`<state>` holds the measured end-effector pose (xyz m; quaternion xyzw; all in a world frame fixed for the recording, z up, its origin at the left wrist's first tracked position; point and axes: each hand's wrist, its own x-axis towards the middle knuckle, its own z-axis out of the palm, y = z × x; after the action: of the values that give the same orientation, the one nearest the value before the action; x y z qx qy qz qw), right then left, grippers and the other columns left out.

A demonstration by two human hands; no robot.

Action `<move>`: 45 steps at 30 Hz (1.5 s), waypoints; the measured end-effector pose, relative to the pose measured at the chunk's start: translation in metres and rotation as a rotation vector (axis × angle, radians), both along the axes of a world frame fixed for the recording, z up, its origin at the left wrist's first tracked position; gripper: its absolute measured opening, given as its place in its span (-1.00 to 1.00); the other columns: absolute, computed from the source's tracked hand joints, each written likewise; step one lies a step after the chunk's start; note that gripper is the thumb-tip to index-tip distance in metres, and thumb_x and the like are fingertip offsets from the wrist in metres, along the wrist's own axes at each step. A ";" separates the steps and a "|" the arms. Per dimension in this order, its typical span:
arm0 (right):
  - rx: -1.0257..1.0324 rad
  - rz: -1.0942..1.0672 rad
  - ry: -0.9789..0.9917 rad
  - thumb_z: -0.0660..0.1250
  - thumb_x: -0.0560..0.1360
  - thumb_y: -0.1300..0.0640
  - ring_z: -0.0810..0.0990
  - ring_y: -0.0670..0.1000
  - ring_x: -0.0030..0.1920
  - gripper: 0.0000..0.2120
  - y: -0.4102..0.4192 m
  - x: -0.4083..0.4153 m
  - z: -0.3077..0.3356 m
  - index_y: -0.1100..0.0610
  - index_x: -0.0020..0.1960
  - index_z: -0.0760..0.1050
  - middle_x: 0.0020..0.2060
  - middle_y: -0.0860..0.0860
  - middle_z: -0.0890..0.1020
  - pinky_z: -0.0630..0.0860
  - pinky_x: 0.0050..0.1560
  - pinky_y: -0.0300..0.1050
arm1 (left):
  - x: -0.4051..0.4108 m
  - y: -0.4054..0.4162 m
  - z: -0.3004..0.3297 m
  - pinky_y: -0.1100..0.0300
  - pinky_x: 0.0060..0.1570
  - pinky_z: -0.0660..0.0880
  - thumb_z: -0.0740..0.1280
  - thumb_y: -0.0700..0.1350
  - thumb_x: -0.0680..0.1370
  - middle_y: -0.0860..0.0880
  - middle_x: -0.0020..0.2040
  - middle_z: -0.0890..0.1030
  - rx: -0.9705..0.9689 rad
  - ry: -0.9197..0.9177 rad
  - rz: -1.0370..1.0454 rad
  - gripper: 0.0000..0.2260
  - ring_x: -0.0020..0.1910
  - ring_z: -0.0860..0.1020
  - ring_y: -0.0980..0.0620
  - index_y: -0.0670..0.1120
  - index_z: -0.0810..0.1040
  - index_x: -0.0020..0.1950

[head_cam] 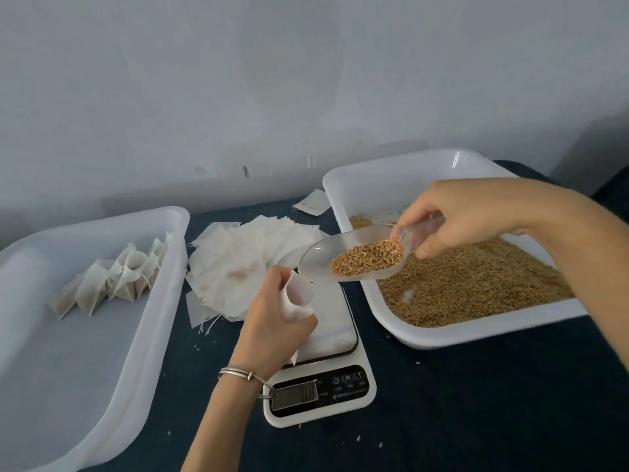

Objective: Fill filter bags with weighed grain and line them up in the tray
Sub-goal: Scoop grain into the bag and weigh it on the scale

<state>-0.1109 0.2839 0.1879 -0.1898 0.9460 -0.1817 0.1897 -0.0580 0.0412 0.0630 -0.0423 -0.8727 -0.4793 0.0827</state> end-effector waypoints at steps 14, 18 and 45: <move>0.298 0.083 0.100 0.42 0.42 0.17 0.59 -0.22 -0.26 -0.69 -0.033 0.003 0.024 -0.04 0.14 0.58 -0.14 -0.17 0.60 0.51 -0.31 -0.29 | -0.002 0.007 -0.001 0.32 -0.43 0.32 0.30 -0.35 0.36 -0.07 -0.23 0.46 -0.009 -0.013 -0.015 -0.70 -0.39 0.33 0.16 -0.01 0.33 -0.09; 0.420 0.115 0.124 0.41 0.43 0.14 0.54 -0.07 -0.10 -0.65 -0.048 0.007 0.030 -0.05 0.19 0.55 -0.11 -0.15 0.58 0.45 -0.17 -0.20 | -0.001 0.007 -0.003 0.32 -0.43 0.33 0.30 -0.33 0.38 -0.06 -0.20 0.49 -0.023 -0.024 -0.004 -0.71 -0.37 0.37 0.13 -0.01 0.33 -0.06; 0.554 0.153 0.459 0.37 0.46 0.13 0.59 0.18 0.06 -0.71 -0.104 0.027 0.051 0.12 0.17 0.53 0.05 0.12 0.61 0.50 -0.01 -0.03 | 0.003 0.012 -0.009 0.39 -0.39 0.33 0.29 -0.34 0.40 0.04 -0.21 0.44 0.103 0.004 0.053 -0.71 -0.33 0.38 0.13 -0.03 0.33 -0.02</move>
<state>-0.0842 0.1801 0.2387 -0.2372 0.9603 0.1435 0.0298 -0.0549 0.0529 0.0544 -0.0161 -0.8475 -0.5212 0.0993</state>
